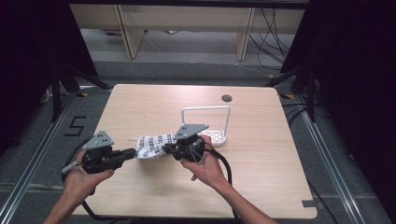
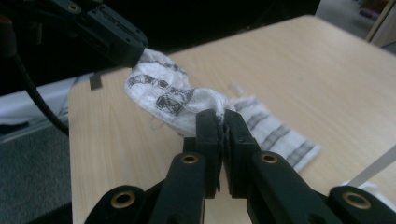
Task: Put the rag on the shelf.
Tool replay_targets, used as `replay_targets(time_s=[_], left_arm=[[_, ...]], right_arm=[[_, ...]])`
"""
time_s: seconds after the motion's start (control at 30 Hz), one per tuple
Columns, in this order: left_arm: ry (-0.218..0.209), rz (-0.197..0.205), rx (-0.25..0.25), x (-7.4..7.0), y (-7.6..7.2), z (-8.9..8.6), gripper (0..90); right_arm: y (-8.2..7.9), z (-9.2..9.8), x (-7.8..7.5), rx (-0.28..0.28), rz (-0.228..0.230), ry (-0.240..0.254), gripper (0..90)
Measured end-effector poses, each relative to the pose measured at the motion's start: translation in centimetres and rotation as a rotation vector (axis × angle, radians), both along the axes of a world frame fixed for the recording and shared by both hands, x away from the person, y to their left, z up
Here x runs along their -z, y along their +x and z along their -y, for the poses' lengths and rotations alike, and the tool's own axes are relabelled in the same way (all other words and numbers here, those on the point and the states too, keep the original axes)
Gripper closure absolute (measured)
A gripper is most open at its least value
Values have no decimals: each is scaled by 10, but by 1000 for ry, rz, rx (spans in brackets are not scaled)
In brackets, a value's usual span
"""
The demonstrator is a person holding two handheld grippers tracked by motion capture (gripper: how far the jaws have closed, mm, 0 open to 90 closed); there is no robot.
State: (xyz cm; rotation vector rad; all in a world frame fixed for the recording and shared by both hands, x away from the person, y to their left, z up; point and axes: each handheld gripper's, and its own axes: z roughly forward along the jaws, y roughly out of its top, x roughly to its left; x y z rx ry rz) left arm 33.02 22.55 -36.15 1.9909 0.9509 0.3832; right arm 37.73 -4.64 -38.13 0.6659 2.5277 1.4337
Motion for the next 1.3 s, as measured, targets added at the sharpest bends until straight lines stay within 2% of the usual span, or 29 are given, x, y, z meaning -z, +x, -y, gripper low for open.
replay_targets(time_s=[0.03, 0.07, 0.1, 0.13, 0.17, 0.2, 0.23, 0.27, 0.3, 0.33, 0.43, 0.53, 0.63, 0.67, 0.7, 0.73, 0.8, 0.83, 0.87, 0.9, 0.93, 1.03, 1.1, 1.13, 1.17, 1.2, 1.3], left_arm=[[-16, 3, -2, -7, 2, 3, 868], [-25, 4, 2, -14, 4, 5, 868], [-25, 4, 2, -14, 4, 5, 868], [-14, 8, 22, -28, 7, 7, 868], [-14, 8, 22, -28, 7, 7, 868], [-33, 17, 25, -39, 9, 12, 868], [-45, 17, 22, -44, 10, 14, 868], [-34, 22, 33, -49, 12, 15, 868], [-34, 22, 33, -49, 12, 15, 868], [-66, 26, 31, -57, 13, 18, 868], [-89, 40, 50, -70, 15, 23, 868], [-97, 55, 55, -81, 17, 28, 868], [-107, 59, 63, -86, 19, 33, 868], [-111, 57, 72, -90, 21, 38, 868], [-111, 57, 72, -90, 21, 38, 868], [-107, 59, 77, -94, 23, 44, 868], [-108, 63, 83, -97, 25, 49, 868], [-110, 67, 86, -98, 26, 51, 868], [-108, 69, 91, -101, 28, 55, 868], [-108, 69, 91, -101, 28, 55, 868], [-106, 68, 97, -104, 32, 60, 868], [-122, 65, 107, -107, 39, 68, 868], [-125, 68, 107, -107, 41, 71, 868], [-120, 65, 106, -109, 45, 76, 868], [-128, 70, 109, -109, 47, 79, 867], [-128, 64, 112, -110, 49, 81, 868], [-139, 65, 117, -111, 56, 89, 867]], right_arm=[[2, 3, -7, 10, 12, 12, 869], [4, 6, -14, 16, 4, 24, 870], [4, 6, -14, 16, 4, 24, 870], [7, 11, -27, 26, 18, 38, 870], [7, 11, -27, 26, 18, 38, 870], [7, 16, -41, 45, 21, 51, 871], [8, 18, -47, 45, 40, 58, 871], [7, 19, -53, 53, 36, 69, 871], [9, 21, -58, 48, 70, 68, 871], [7, 22, -62, 59, 51, 71, 871], [8, 31, -77, 63, 92, 83, 871], [6, 40, -88, 82, 84, 109, 871], [6, 46, -92, 87, 98, 120, 871], [6, 53, -97, 86, 125, 121, 871], [6, 53, -97, 86, 125, 121, 871], [5, 58, -101, 93, 104, 135, 871], [4, 64, -104, 103, 122, 133, 871], [2, 66, -105, 114, 109, 137, 871], [2, 69, -107, 114, 119, 141, 871], [0, 72, -108, 130, 100, 147, 871], [1, 75, -109, 127, 122, 140, 871], [2, 83, -113, 134, 135, 148, 871], [0, 86, -114, 155, 121, 150, 871], [1, 91, -116, 161, 133, 149, 870], [1, 93, -116, 156, 127, 162, 871], [0, 96, -116, 174, 124, 159, 871], [3, 104, -117, 184, 151, 145, 871]])
